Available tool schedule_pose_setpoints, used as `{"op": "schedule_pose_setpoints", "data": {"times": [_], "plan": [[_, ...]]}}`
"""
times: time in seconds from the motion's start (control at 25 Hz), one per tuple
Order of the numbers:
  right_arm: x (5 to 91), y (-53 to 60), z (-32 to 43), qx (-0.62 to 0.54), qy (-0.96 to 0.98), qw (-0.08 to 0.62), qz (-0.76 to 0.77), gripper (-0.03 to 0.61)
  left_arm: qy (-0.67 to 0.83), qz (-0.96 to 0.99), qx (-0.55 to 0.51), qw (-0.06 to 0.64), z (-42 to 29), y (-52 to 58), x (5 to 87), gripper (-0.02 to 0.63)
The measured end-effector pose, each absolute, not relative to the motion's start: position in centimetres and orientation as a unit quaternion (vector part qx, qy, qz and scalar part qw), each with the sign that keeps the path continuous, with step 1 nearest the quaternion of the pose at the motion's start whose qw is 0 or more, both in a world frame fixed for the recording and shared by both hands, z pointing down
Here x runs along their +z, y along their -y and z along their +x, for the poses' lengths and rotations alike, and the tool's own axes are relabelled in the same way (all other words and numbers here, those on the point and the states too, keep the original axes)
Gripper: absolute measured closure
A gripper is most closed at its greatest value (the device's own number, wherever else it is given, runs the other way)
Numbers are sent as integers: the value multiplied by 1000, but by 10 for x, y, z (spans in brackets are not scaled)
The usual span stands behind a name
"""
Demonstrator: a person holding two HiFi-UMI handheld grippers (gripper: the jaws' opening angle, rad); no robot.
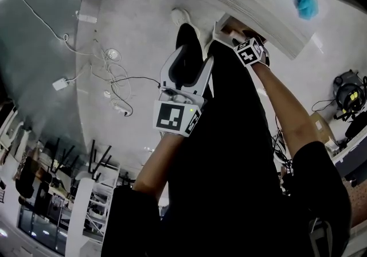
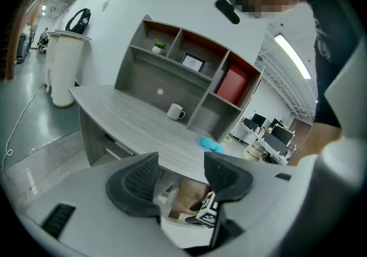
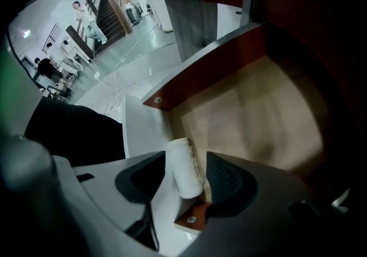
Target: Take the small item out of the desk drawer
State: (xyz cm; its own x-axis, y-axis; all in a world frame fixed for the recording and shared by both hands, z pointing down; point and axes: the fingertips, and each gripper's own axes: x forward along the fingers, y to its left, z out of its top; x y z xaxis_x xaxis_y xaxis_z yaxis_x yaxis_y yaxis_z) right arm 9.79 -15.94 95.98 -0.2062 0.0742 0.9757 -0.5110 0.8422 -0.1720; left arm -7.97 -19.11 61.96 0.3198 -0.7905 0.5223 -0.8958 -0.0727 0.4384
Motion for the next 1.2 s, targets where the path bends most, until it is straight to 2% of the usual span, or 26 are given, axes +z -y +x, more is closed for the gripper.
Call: {"op": "schedule_pose_setpoints", "data": {"times": [0.08, 0.16, 0.24, 0.52, 0.76, 1.2], "plan": [[962, 159, 96, 232, 738, 618, 139, 381, 577, 728, 75, 361, -79, 193, 622, 387], [965, 157, 96, 222, 732, 632, 126, 433, 576, 729, 78, 361, -80, 196, 623, 387], [970, 155, 96, 217, 722, 646, 114, 454, 573, 731, 80, 361, -80, 198, 624, 387], [978, 157, 96, 229, 708, 662, 84, 436, 573, 732, 76, 361, -82, 209, 626, 387], [980, 156, 96, 251, 705, 663, 23, 465, 573, 732, 73, 363, -83, 216, 627, 387], [980, 152, 93, 260, 708, 656, -17, 457, 578, 728, 72, 362, -97, 218, 629, 387]]}}
